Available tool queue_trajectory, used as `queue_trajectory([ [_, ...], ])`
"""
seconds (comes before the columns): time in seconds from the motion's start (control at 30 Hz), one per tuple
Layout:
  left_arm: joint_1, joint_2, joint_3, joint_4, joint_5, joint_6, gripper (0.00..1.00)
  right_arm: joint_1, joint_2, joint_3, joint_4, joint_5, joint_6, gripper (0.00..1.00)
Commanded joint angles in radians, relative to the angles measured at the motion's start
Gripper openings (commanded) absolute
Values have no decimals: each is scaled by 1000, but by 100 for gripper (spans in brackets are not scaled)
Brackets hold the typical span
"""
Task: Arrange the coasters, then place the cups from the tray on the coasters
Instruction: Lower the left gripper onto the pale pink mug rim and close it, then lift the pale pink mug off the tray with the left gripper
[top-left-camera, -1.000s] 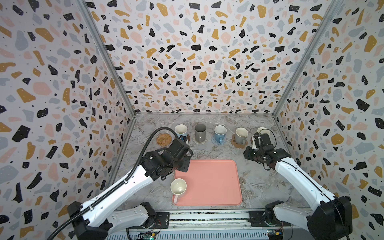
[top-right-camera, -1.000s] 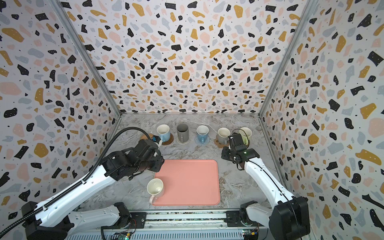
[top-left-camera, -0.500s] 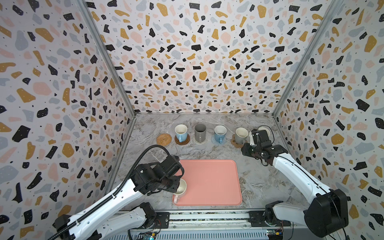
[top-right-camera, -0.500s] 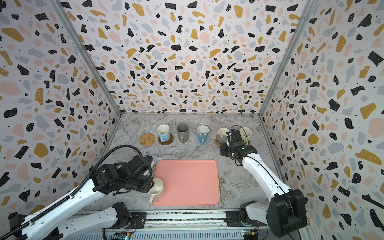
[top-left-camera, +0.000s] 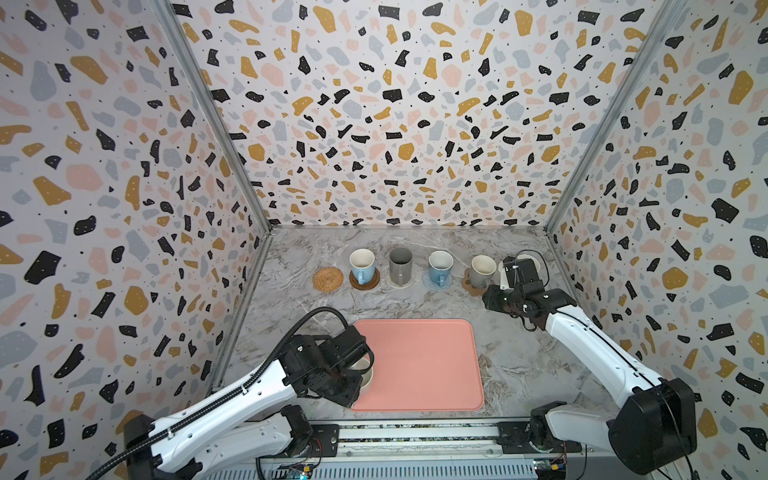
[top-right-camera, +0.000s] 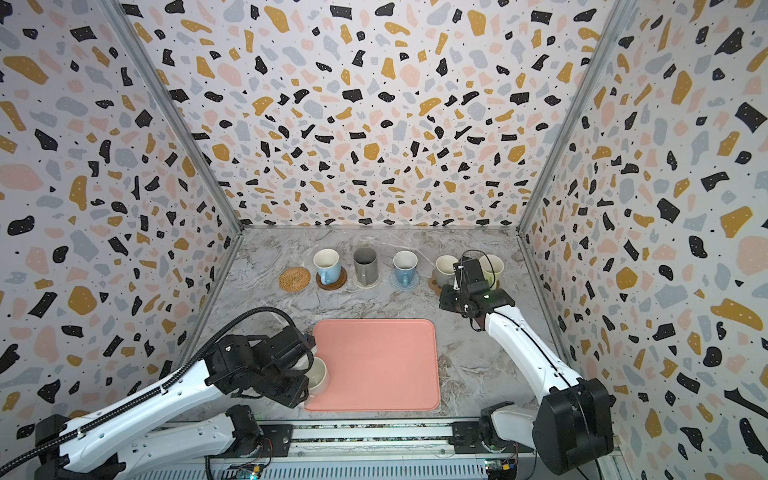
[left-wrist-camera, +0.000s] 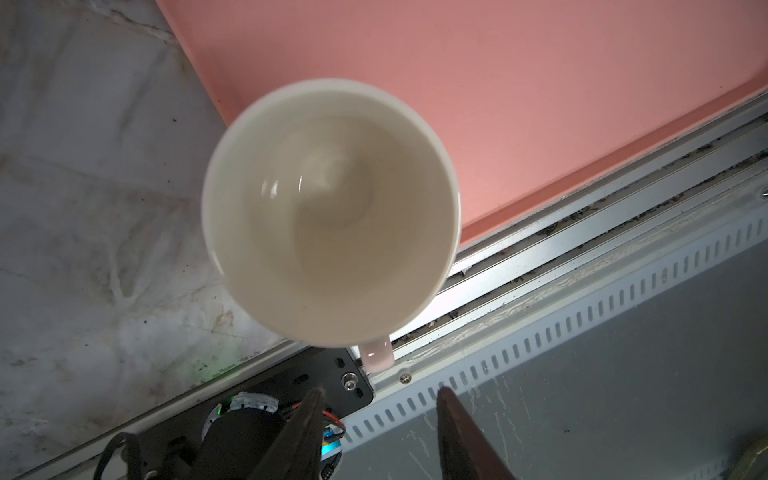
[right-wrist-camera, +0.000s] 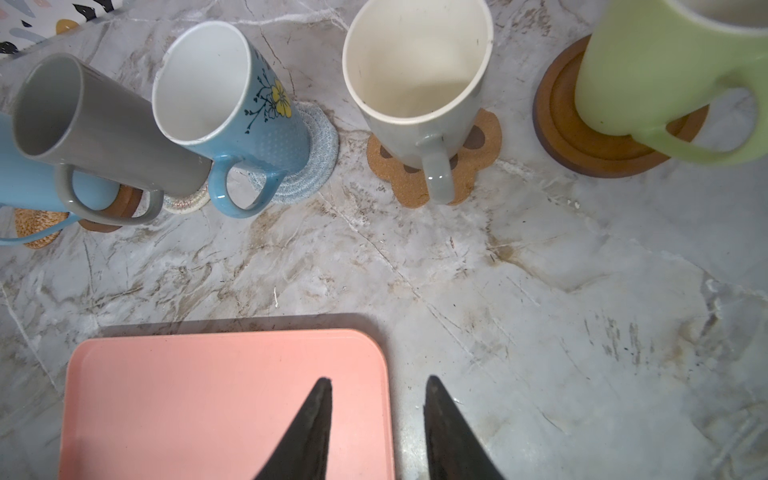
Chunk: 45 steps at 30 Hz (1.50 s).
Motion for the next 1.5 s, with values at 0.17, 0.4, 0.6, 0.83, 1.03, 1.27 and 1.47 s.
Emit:
queue_trajectory([
  [0.17, -11, 22, -35, 47, -15, -30, 47, -3, 10, 34, -11, 9, -11, 39],
  [0.4, -13, 23, -59, 82, -19, -55, 46, -3, 10, 22, -5, 10, -11, 39],
  [0.6, -12, 30, -76, 80, -39, -54, 44, -4, 9, 15, -5, 7, -11, 39],
  [0.83, -13, 29, -101, 115, -46, -77, 41, -3, 2, 6, -5, 8, -7, 39],
  [1.03, -13, 35, -116, 132, -63, -88, 39, -3, -3, 2, -9, 9, -5, 39],
  [1.27, -14, 51, -119, 142, -92, -82, 34, -3, -3, -2, -6, 4, -1, 39],
  [1.47, -14, 64, -119, 141, -117, -76, 32, -3, -4, -6, -5, 3, 1, 39],
])
